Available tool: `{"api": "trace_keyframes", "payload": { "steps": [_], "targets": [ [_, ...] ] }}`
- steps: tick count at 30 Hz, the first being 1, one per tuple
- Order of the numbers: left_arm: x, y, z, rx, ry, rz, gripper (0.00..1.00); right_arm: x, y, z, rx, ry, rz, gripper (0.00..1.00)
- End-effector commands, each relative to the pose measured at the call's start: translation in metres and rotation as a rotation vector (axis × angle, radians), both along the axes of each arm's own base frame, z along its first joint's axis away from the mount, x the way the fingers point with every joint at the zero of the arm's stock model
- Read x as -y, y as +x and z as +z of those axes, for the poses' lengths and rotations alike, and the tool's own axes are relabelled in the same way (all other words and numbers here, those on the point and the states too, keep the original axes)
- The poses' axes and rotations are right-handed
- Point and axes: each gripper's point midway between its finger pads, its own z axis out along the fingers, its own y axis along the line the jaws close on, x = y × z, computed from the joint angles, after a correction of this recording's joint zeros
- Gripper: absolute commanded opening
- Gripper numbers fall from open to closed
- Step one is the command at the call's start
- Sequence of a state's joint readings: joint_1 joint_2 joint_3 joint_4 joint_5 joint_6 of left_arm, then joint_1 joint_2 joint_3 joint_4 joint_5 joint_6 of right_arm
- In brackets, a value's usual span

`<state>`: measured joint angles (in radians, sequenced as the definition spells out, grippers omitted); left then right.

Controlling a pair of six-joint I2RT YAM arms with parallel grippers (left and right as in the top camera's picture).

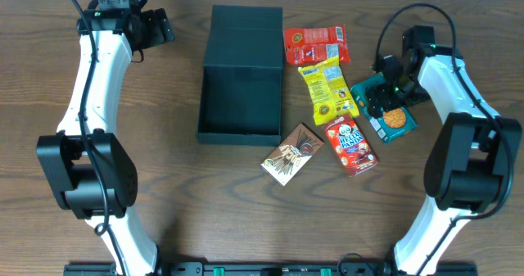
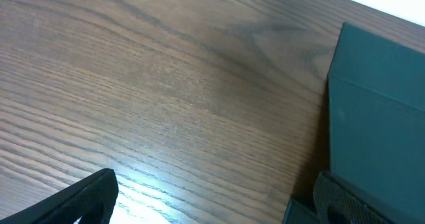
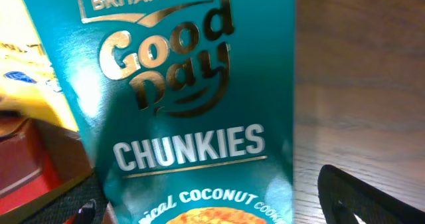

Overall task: Pack container
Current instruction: 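Reach the right gripper to the teal Good Day box and grasp it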

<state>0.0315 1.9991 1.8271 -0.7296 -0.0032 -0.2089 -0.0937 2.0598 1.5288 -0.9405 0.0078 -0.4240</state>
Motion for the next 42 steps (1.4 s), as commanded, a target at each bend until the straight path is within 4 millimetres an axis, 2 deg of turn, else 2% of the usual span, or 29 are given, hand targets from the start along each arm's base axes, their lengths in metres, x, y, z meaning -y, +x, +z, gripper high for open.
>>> {"api": "trace_keyframes", "payload": {
  "steps": [1,11,19,27,34,42],
  "targets": [
    [-0.002,0.001,0.015,0.029,0.009,0.002,0.95,0.006,0.006,0.002,0.015,-0.051,0.014,0.99],
    [-0.002,0.001,0.015,0.030,0.008,0.003,0.95,0.004,0.003,-0.017,-0.028,-0.042,0.015,0.99],
    [-0.002,0.001,0.015,0.030,0.008,0.003,0.95,-0.004,0.003,-0.019,-0.026,0.008,0.016,0.99],
    [-0.002,0.001,0.015,0.030,0.008,0.002,0.96,-0.014,0.010,-0.018,0.002,0.068,0.022,0.85],
    [-0.002,0.001,0.015,0.031,0.009,0.002,0.95,-0.017,0.010,-0.018,0.002,0.084,-0.011,0.79],
    [-0.003,0.002,0.016,0.035,0.011,0.004,0.96,-0.023,0.015,-0.016,0.021,0.127,-0.050,0.81]
  ]
}}
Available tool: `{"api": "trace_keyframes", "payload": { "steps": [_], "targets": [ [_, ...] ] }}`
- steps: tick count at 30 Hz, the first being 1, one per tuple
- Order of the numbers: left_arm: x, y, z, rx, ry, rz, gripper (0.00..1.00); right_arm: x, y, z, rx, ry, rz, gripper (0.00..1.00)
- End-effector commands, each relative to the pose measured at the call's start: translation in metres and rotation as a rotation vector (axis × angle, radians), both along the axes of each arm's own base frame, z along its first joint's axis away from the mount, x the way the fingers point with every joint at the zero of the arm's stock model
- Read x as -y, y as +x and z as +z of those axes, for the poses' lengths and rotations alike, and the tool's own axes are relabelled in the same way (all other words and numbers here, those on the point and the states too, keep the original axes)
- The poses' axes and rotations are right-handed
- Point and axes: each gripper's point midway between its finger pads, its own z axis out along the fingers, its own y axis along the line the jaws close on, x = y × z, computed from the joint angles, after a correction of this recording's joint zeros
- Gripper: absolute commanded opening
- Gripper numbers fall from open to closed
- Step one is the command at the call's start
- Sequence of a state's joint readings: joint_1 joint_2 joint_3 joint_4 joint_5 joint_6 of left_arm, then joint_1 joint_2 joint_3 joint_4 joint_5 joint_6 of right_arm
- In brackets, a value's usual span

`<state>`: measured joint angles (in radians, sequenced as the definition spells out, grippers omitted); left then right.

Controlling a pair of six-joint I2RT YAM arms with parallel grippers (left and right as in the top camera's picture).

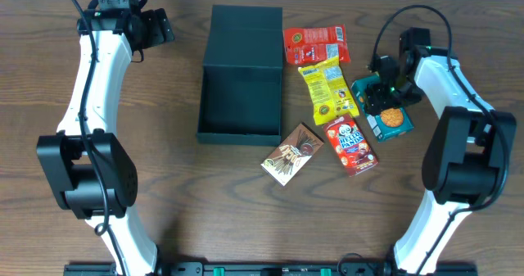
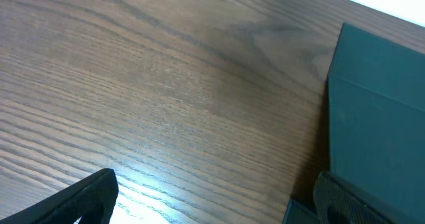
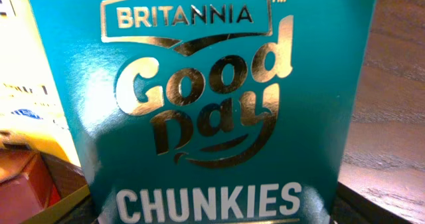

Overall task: Pack container
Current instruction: 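Reach the right gripper to the teal Good Day box and grasp it, then carry the teal box over the black box and lower it inside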

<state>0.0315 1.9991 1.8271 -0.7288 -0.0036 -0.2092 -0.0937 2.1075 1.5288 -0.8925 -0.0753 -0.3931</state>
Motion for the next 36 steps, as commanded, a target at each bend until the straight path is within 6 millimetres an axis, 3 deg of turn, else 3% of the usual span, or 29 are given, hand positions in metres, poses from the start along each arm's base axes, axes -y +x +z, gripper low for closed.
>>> {"api": "trace_keyframes", "payload": {
  "steps": [1,14,22,28,36],
  "targets": [
    [-0.004,0.002,0.016,0.034,0.016,0.007,0.95,-0.010,0.007,0.002,0.016,0.041,-0.028,0.81],
    [-0.007,0.000,0.015,0.027,0.030,0.017,0.95,-0.015,0.034,0.035,0.090,0.037,-0.011,0.73],
    [-0.007,-0.001,0.014,0.025,0.031,0.017,0.95,-0.034,0.059,0.089,0.173,0.062,0.031,0.76],
    [-0.012,-0.004,0.013,0.011,0.030,0.028,0.95,-0.086,0.066,0.136,0.229,0.078,0.139,0.77],
    [-0.047,-0.021,0.004,-0.057,0.055,0.104,0.96,-0.182,0.041,0.146,0.189,0.188,0.225,0.77]
  ]
}}
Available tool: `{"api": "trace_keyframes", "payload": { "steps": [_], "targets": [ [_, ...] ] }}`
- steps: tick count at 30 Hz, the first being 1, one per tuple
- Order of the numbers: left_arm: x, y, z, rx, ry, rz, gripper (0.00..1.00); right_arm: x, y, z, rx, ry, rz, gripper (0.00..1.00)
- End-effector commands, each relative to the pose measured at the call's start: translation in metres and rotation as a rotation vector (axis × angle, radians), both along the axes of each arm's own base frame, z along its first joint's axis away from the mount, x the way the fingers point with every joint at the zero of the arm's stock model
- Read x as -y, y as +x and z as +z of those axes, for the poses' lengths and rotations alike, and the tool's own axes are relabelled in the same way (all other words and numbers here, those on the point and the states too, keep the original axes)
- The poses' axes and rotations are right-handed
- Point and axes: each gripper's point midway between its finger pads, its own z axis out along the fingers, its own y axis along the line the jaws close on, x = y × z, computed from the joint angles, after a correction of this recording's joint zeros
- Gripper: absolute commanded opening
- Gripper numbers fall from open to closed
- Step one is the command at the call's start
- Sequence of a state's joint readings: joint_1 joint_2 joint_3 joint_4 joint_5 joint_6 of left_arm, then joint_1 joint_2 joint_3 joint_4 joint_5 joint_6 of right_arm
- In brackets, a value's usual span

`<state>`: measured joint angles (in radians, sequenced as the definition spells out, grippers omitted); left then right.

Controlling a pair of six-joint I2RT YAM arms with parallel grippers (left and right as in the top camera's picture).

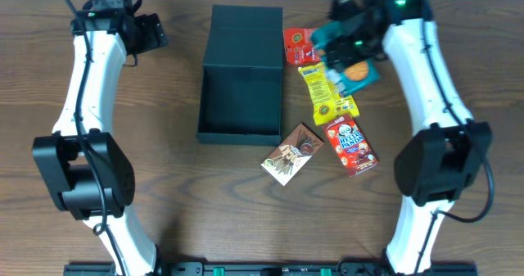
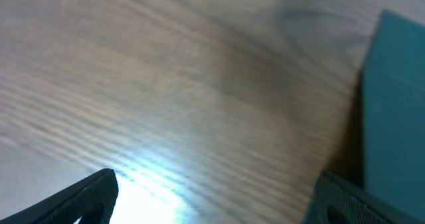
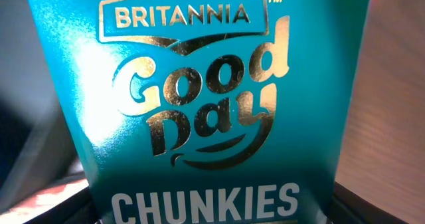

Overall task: Pack container
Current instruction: 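Carry the teal box over the black box and lower it inside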

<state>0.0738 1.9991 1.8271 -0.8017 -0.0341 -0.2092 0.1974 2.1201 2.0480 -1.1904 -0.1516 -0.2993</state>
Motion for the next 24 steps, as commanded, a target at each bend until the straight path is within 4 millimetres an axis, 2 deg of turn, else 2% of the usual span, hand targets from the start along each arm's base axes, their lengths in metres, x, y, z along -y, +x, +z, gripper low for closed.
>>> {"api": "trace_keyframes", "payload": {
  "steps": [1,4,8,13,17,21,22,24],
  "targets": [
    [-0.028,-0.007,0.013,0.006,0.044,0.060,0.95,-0.051,-0.014,0.010,-0.022,0.097,0.032,0.77],
    [-0.048,-0.014,0.011,-0.009,0.051,0.100,0.96,-0.092,-0.032,0.011,-0.050,0.124,0.059,0.79],
    [-0.071,-0.020,0.010,-0.017,0.049,0.147,0.95,-0.133,-0.054,0.011,-0.085,0.146,0.054,0.77],
    [-0.084,-0.026,0.009,-0.028,0.042,0.179,0.95,-0.162,-0.069,0.012,-0.143,0.196,-0.096,0.76],
    [-0.085,-0.028,0.008,-0.033,0.035,0.195,0.96,-0.170,-0.068,0.012,-0.169,0.228,-0.319,0.69],
    [-0.084,-0.028,0.008,-0.028,0.018,0.207,0.95,-0.159,-0.060,0.008,-0.115,0.177,-0.532,0.68],
    [-0.082,-0.028,0.008,-0.027,0.009,0.205,0.95,-0.159,-0.060,0.007,-0.108,0.171,-0.569,0.70],
    [-0.079,-0.027,0.007,-0.025,-0.008,0.197,0.95,-0.164,-0.063,0.004,-0.120,0.174,-0.593,0.66]
  ]
}}
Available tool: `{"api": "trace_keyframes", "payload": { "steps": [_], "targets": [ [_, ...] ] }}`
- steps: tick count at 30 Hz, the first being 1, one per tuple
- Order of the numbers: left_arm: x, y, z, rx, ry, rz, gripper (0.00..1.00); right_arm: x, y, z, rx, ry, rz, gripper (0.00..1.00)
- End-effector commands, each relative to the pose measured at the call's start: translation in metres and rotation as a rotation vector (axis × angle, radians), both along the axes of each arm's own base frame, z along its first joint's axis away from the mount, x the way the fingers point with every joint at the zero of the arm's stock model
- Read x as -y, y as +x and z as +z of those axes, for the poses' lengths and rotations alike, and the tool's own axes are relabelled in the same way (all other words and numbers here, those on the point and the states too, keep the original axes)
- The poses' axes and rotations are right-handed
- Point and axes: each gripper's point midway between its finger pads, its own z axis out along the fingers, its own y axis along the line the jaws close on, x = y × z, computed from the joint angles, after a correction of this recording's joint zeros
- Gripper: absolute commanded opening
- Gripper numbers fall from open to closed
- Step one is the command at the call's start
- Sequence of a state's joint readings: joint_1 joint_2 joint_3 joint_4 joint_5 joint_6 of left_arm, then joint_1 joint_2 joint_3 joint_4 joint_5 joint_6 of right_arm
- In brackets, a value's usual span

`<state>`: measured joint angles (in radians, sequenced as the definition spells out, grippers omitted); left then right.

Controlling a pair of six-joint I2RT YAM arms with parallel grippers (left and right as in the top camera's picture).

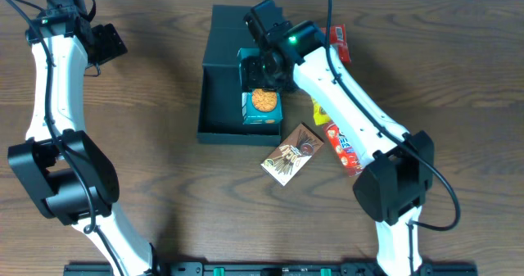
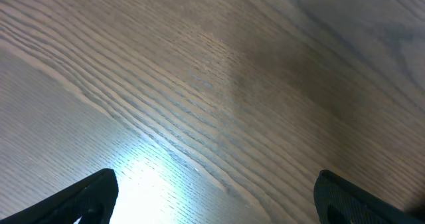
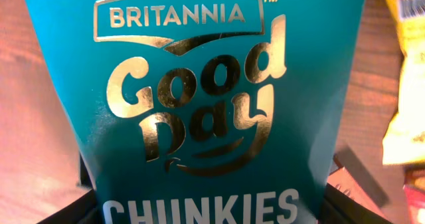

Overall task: Pack container
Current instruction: 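Carry the teal box over the black box and lower it inside, then release the teal box upright against the box wall with the right gripper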

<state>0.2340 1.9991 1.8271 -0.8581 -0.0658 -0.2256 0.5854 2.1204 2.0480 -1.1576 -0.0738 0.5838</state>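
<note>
The container point(image 1: 223, 92) is a dark open box at the table's middle, its lid folded back. My right gripper point(image 1: 264, 70) is shut on a teal Good Day Chunkies box point(image 1: 262, 100), held over the container's right half. In the right wrist view the teal box point(image 3: 199, 98) fills the frame, and the right gripper point(image 3: 212, 214) clamps its lower part. My left gripper point(image 1: 105, 42) is far off to the left. The left wrist view shows the left gripper point(image 2: 212, 207) open over bare wood.
A brown snack packet point(image 1: 291, 153) lies just right of the container's front corner. A red box point(image 1: 350, 153), a yellow packet point(image 1: 317, 109) and a red packet point(image 1: 339, 37) lie to the right, partly hidden under my right arm. The yellow packet point(image 3: 405, 71) also shows beside the teal box.
My right gripper has moved left with the teal box, from above the red and yellow packets to over the container. My left gripper has moved further left, away from the container.
The teal box first lay on the table at the right with my right gripper around it. Then the gripper was closed on it there. Then it held the box above the packets near the back, and now holds it over the container.
</note>
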Motion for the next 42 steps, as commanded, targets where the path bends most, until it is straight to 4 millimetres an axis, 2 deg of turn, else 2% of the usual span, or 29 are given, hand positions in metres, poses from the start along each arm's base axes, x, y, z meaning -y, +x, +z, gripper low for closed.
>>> {"api": "trace_keyframes", "payload": {
  "steps": [1,4,8,10,13,21,26,28,30,32,34,38,42],
  "targets": [
    [0.002,0.001,0.013,0.034,-0.019,0.013,0.95,-0.007,0.000,0.001,0.008,-0.006,-0.118,0.65],
    [0.004,0.000,0.012,0.030,-0.028,0.013,0.95,-0.011,-0.005,-0.012,-0.013,-0.038,-0.121,0.62],
    [0.006,-0.002,0.011,0.021,-0.038,0.009,0.95,-0.010,-0.011,-0.031,-0.061,-0.072,-0.129,0.71],
    [0.006,-0.002,0.011,0.021,-0.038,0.009,0.96,-0.008,-0.012,-0.037,-0.079,-0.088,-0.131,0.88],
    [0.006,-0.002,0.011,0.019,-0.038,0.009,0.95,-0.005,-0.011,-0.038,-0.083,-0.094,-0.130,0.99],
    [0.006,-0.002,0.011,0.018,-0.039,0.009,0.95,0.007,0.006,-0.031,-0.050,-0.074,-0.141,0.99],
    [0.006,-0.003,0.011,0.018,-0.039,0.009,0.95,0.005,0.004,-0.030,-0.074,-0.043,-0.045,0.99],
    [0.007,-0.002,0.010,0.019,-0.046,0.006,0.96,0.006,0.002,-0.030,-0.066,-0.057,0.010,0.91],
    [0.007,-0.002,0.010,0.021,-0.048,0.013,0.96,0.003,0.003,-0.030,-0.046,-0.064,0.065,0.71],
    [0.007,-0.002,0.010,0.022,-0.051,0.017,0.95,-0.003,0.006,-0.028,-0.016,-0.060,0.110,0.46],
    [0.007,-0.002,0.010,0.022,-0.051,0.020,0.95,-0.012,0.009,-0.026,0.030,-0.058,0.177,0.32],
    [0.007,-0.002,0.011,0.023,-0.051,0.020,0.95,-0.019,0.021,-0.035,0.122,-0.152,0.244,0.11],
    [0.006,-0.002,0.011,0.022,-0.049,0.018,0.95,-0.037,0.016,-0.063,0.087,-0.141,0.296,0.01]
  ]
}}
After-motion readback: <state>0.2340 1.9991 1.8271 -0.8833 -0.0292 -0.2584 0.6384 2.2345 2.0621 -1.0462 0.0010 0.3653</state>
